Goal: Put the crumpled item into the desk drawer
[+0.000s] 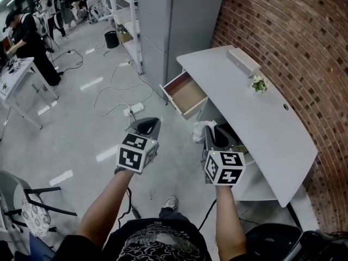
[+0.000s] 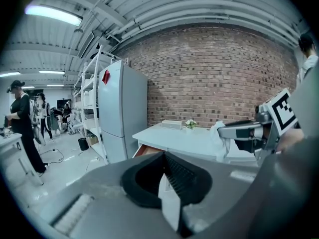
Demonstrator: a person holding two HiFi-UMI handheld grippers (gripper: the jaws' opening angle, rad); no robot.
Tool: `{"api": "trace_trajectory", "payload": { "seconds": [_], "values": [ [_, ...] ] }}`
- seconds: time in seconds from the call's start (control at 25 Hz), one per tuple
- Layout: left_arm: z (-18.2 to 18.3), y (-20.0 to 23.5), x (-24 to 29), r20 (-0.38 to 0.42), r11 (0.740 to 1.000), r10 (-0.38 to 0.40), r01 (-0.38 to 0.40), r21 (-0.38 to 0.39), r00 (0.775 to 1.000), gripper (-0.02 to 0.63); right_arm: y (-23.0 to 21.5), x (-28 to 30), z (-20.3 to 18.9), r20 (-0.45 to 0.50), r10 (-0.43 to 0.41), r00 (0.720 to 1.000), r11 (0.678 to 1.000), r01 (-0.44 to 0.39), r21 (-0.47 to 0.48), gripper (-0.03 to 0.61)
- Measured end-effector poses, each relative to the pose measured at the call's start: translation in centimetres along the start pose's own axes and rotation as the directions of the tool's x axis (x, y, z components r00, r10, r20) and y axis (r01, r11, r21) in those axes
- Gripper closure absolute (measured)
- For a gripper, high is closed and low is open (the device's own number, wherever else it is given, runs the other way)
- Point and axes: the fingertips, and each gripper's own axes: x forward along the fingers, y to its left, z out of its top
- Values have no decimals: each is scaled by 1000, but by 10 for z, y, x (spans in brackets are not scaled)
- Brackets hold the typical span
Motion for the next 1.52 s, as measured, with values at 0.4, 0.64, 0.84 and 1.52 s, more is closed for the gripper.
{"api": "trace_trajectory", "payload": {
  "seconds": [0.4, 0.64, 0.84, 1.52],
  "values": [
    [11, 4, 39, -21, 999, 34, -34, 7, 999, 612, -36, 31, 8, 1, 28, 1000, 1000, -28, 8, 523],
    [13, 9, 49, -25, 999, 49, -49, 7, 998, 612, -40, 45, 9, 2, 48, 999, 999, -48, 14, 523],
    [16, 14, 57, -16, 998, 60, -60, -1, 998, 612, -42, 57, 8, -2, 61, 998, 998, -61, 12, 523],
    [16, 67, 112, -13, 999, 35, -35, 4, 999, 612, -48, 130, 9, -8, 39, 999, 999, -39, -1, 523]
  ]
}}
